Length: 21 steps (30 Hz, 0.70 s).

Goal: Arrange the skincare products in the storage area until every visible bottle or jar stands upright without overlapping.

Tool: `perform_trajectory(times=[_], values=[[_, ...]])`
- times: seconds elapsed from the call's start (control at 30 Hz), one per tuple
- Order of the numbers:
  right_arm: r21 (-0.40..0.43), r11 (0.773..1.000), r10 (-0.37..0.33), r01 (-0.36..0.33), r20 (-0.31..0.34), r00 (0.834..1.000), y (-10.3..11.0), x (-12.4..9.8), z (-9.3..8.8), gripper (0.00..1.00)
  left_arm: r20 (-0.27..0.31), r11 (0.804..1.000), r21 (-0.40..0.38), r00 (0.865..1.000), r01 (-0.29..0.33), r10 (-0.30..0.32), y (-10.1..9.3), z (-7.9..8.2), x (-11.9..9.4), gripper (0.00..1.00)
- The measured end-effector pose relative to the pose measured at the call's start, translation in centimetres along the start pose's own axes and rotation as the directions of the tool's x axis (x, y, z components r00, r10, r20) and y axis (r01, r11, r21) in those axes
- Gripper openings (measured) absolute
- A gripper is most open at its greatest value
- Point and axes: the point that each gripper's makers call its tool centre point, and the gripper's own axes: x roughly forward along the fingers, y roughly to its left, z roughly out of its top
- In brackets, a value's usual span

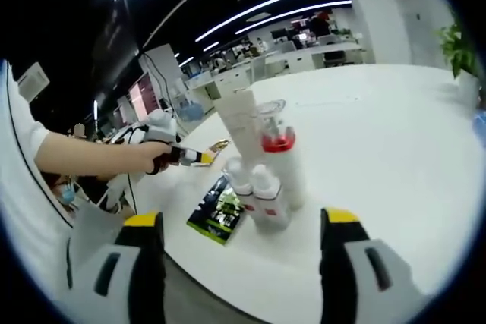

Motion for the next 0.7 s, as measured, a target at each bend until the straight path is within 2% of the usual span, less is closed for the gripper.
perform_trajectory(times=[0.2, 0.37, 0.53, 0.7], values=[[-0.008, 1.0, 0.012, -0.012, 0.004, 1.0, 0.6, -0.1, 0.1, 0.85, 0.028, 1.0, 0.02, 0.999, 0.017, -0.018, 0.2, -0.5, -1.5, 0.38], [-0.013, 1.0, 0.024, -0.024, 0.008, 1.0, 1.1, -0.3, 0.0, 0.85, 0.043, 0.999, 0.006, 0.998, 0.034, -0.034, 0.2, -1.2, -2.8, 0.38], [-0.019, 0.999, 0.042, -0.041, 0.012, 0.999, 1.8, -0.4, 0.1, 0.85, 0.088, 0.997, 0.004, 0.993, 0.072, -0.072, -0.3, -2.0, -5.5, 0.37], [-0.028, 0.998, 0.063, -0.063, 0.011, 0.998, 2.6, -0.2, 0.2, 0.85, 0.127, 0.994, 0.04, 0.987, 0.099, -0.103, -0.6, -2.5, -7.7, 0.37]])
